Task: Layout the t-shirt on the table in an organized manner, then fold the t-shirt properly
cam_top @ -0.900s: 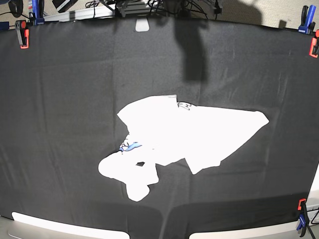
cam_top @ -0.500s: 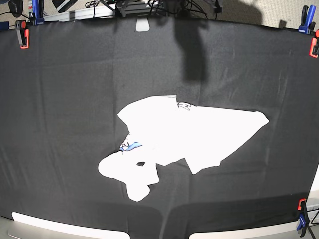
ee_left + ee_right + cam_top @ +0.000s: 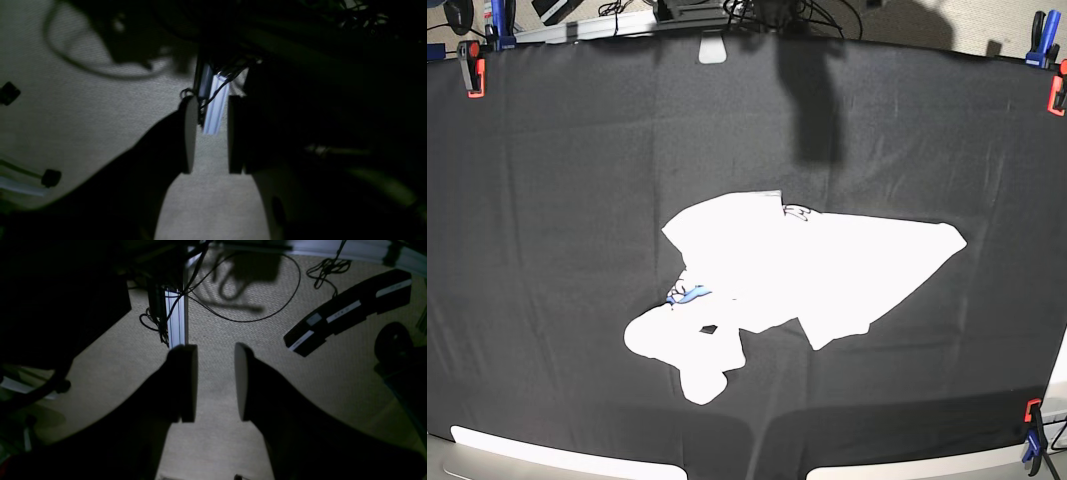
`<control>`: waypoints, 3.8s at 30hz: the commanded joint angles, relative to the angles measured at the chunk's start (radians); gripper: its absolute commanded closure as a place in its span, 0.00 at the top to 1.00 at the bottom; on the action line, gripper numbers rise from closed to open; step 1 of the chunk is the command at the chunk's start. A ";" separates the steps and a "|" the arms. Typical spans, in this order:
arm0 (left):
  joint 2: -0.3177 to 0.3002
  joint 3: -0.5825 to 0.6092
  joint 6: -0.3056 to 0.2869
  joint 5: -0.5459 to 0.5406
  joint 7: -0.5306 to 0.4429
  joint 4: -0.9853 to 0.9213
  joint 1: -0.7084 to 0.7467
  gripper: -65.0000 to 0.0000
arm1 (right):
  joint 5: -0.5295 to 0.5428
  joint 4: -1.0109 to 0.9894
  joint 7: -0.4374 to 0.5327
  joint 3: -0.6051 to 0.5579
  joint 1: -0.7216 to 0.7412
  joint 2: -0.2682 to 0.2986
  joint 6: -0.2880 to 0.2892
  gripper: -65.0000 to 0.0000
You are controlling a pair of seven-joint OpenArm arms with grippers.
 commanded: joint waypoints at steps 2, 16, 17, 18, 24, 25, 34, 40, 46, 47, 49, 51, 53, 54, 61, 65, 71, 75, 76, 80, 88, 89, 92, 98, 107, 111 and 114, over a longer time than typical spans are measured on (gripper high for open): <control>0.005 0.001 -0.007 0.004 -0.002 0.063 0.061 0.23 | 0.005 0.061 -0.004 -0.002 -0.050 0.012 0.007 0.29; -0.084 0.001 -0.031 -0.120 0.094 0.667 0.403 0.23 | 0.271 0.786 -0.158 -0.003 -0.463 0.184 0.014 0.29; -0.106 0.001 -0.042 -0.134 0.112 0.710 0.423 0.23 | 0.297 0.840 -0.185 -0.003 -0.487 0.202 0.015 0.29; -0.129 0.001 -0.051 -0.147 0.133 0.752 0.444 0.23 | 0.330 0.894 -0.218 -0.003 -0.510 0.221 0.015 0.29; -0.246 0.000 -0.056 -0.173 0.208 0.982 0.557 0.23 | 0.463 1.204 -0.311 -0.002 -0.658 0.348 0.127 0.29; -0.261 0.000 -0.056 -0.173 0.224 1.019 0.573 0.23 | 0.465 1.250 -0.310 -0.002 -0.683 0.365 0.167 0.29; -0.304 -0.059 -0.056 -0.173 0.275 1.336 0.631 0.23 | 0.484 1.617 -0.357 0.111 -0.834 0.415 0.209 0.29; -0.321 -0.107 -0.056 -0.173 0.283 1.537 0.619 0.23 | 0.575 1.830 -0.364 0.237 -0.815 0.415 0.209 0.29; -0.347 -0.107 -0.056 -0.173 0.324 1.624 0.545 0.23 | 0.643 1.923 -0.378 0.260 -0.669 0.415 0.209 0.29; -0.347 -0.107 -0.056 -0.173 0.342 1.625 0.525 0.23 | 0.650 1.923 -0.383 0.249 -0.631 0.415 0.209 0.29; -0.347 -0.107 -0.056 -0.173 0.363 1.624 0.495 0.23 | 0.648 1.923 -0.409 0.220 -0.552 0.408 0.209 0.29; -0.347 -0.107 -0.056 -0.173 0.363 1.624 0.473 0.23 | 0.607 1.923 -0.424 0.176 -0.477 0.401 0.209 0.32; -0.347 -0.107 -0.056 -0.173 0.364 1.624 0.454 0.23 | 0.536 1.923 -0.423 0.121 -0.408 0.383 0.209 0.38; -0.347 -0.107 -0.056 -0.173 0.363 1.624 0.448 0.23 | 0.504 1.923 -0.423 0.092 -0.374 0.371 0.209 0.39; -0.347 -0.107 -0.056 -0.173 0.356 1.624 0.436 0.23 | 0.303 1.908 -0.423 -0.155 -0.145 0.268 0.205 0.39; -0.347 -0.107 -0.056 -0.173 0.356 1.624 0.436 0.23 | 0.179 1.783 -0.420 -0.295 -0.022 0.194 0.171 0.39; -0.347 -0.107 -0.056 -0.172 0.357 1.624 0.435 0.23 | 0.001 1.479 -0.439 -0.433 0.157 0.052 0.145 0.39; -0.347 -0.107 -0.056 -0.172 0.356 1.624 0.435 0.23 | -0.024 1.305 -0.484 -0.457 0.261 -0.027 0.145 0.39; -0.346 -0.107 -0.056 -0.172 0.357 1.624 0.435 0.23 | -0.024 1.271 -0.494 -0.457 0.281 -0.043 0.145 0.39; -0.344 -0.107 -0.056 -0.172 0.356 1.624 0.435 0.23 | -0.039 1.184 -0.583 -0.457 0.346 -0.086 0.145 0.39; -0.344 -0.107 -0.056 -0.172 0.356 1.624 0.435 0.23 | -0.132 1.175 -0.613 -0.457 0.383 -0.094 0.072 0.39; -0.344 -0.107 -0.056 -0.172 0.356 1.624 0.435 0.23 | -0.133 1.175 -0.630 -0.457 0.383 -0.094 0.068 0.39; -0.344 -0.107 -0.056 -0.172 0.356 1.624 0.435 0.23 | -0.163 1.175 -0.671 -0.457 0.383 -0.094 0.065 0.39; -0.344 -0.107 -0.056 -0.172 0.356 1.624 0.435 0.23 | -0.205 1.175 -0.688 -0.457 0.383 -0.094 0.013 0.39; -0.344 -0.107 -0.056 -0.172 0.357 1.624 0.426 0.23 | -0.269 1.178 -0.707 -0.453 0.383 -0.068 -0.031 0.39; -0.344 -0.107 -0.056 -0.173 0.378 1.624 0.396 0.23 | -0.174 1.210 -0.645 -0.454 0.383 -0.064 -0.023 0.39; -0.344 -0.107 -0.056 -0.173 0.404 1.624 0.382 0.23 | -0.117 1.245 -0.612 -0.454 0.383 -0.064 0.018 0.39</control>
